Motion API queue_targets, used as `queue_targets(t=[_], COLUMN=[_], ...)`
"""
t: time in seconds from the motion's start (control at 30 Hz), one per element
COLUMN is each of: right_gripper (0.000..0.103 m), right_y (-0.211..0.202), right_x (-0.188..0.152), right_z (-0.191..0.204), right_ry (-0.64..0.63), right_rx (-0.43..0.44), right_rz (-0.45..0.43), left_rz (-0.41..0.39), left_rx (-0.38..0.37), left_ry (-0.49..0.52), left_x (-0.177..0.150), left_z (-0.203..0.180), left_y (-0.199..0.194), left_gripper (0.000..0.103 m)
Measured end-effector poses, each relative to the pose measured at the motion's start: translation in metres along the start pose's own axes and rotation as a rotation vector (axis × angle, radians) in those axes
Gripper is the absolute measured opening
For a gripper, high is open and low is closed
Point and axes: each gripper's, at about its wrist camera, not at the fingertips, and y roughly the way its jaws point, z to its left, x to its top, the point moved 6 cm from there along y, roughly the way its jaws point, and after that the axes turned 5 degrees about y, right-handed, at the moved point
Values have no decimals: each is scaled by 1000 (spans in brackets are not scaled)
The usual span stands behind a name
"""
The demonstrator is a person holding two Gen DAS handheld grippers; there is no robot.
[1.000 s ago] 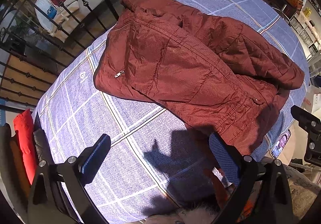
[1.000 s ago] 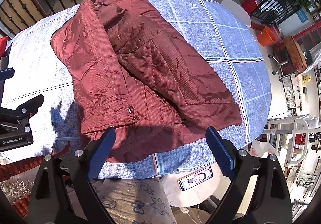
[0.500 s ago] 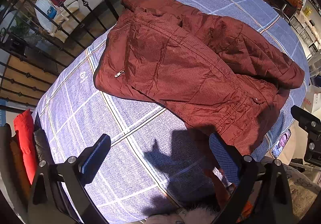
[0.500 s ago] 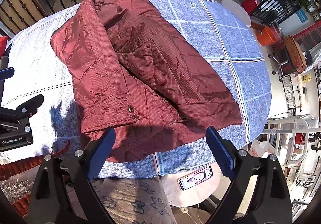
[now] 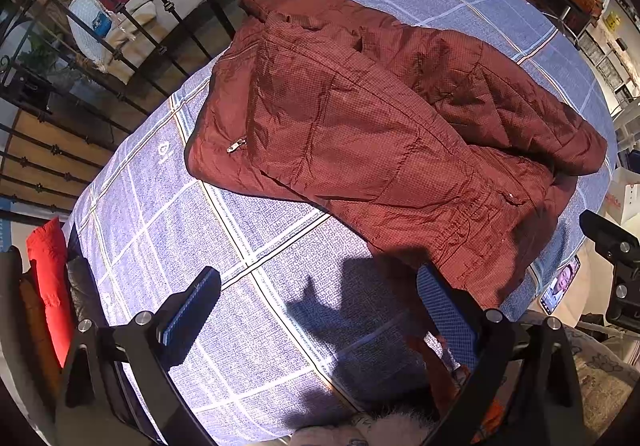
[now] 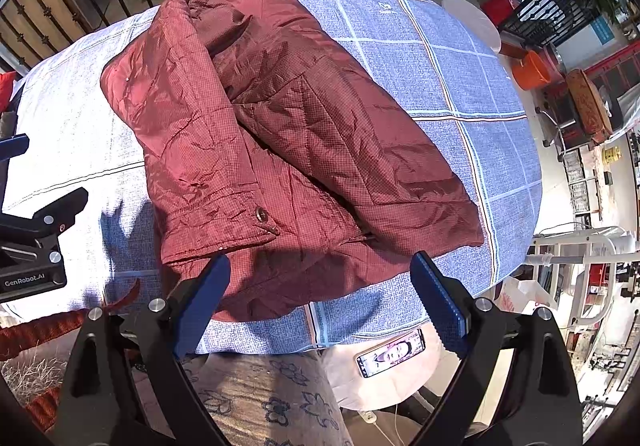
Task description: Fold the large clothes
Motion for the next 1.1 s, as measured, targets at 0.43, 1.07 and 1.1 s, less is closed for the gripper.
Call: queue_targets(t=[0.43,1.07,1.1], right_gripper=[90,90,90], right_y=[2,23,26], right_x=[-3,-15,-18], right_z=[1,-78,-80], right_ry=[1,381,392], right_rx=[1,159,166], right_rz=[7,34,43], left_rz=[2,-144,-165], left_rx=[1,-71,-70], left_ry=[1,293,340], left_x=[0,13,18], left_z=[0,-53,-60], left_y=[1,2,0], left_gripper=[97,96,96])
